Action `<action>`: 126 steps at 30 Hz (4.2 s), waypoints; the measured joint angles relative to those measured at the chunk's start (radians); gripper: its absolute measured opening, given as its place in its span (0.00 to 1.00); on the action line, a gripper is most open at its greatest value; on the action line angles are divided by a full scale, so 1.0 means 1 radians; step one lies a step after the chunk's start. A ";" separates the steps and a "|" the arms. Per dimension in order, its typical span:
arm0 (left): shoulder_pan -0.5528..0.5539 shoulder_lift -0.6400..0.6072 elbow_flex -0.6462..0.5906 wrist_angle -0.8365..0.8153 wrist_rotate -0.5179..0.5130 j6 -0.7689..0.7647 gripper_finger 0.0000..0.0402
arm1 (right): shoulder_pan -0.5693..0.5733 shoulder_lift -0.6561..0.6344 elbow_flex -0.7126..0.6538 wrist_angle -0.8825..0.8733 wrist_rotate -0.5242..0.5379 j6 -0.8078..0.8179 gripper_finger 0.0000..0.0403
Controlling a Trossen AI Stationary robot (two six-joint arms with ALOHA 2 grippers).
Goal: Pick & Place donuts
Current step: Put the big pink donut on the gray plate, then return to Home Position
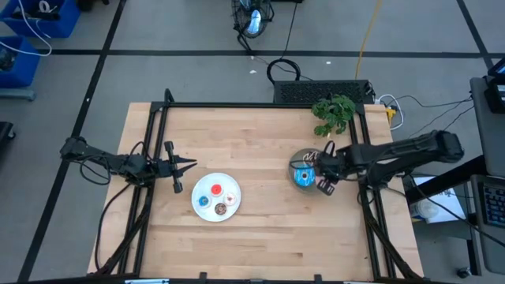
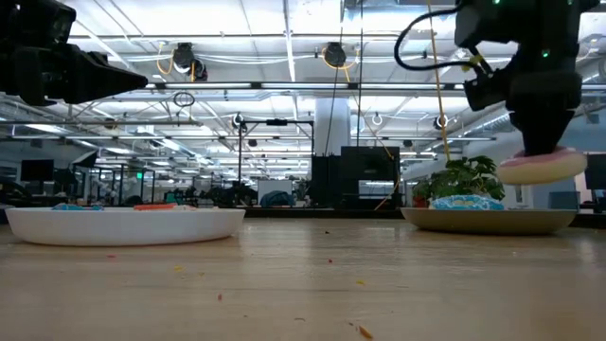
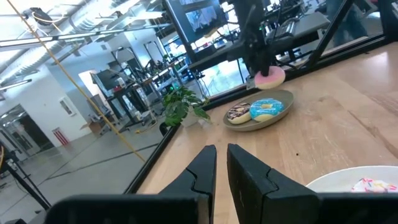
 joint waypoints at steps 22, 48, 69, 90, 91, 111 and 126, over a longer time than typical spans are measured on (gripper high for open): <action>0.000 0.000 0.000 0.000 0.000 0.000 0.12 | -0.113 0.000 -0.027 0.038 -0.022 -0.093 0.02; 0.000 0.000 0.000 -0.003 0.000 -0.063 0.12 | -0.129 0.080 -0.059 0.070 0.027 -0.072 0.02; 0.000 0.000 0.000 -0.003 0.000 -0.061 0.12 | -0.132 0.153 -0.090 0.132 0.036 -0.165 0.18; 0.000 0.000 0.000 -0.003 0.000 -0.060 0.12 | -0.133 0.077 -0.088 0.128 0.037 -0.187 0.64; 0.000 0.000 0.000 -0.003 0.000 -0.060 0.12 | -0.133 0.067 -0.088 0.128 0.035 -0.196 0.64; 0.000 0.000 0.000 0.003 -0.015 0.004 0.12 | -0.132 -0.191 0.127 -0.002 0.276 -0.332 0.58; 0.000 0.000 0.000 0.053 -0.114 -0.033 0.08 | -0.078 -0.505 -0.055 0.627 0.151 -0.685 0.03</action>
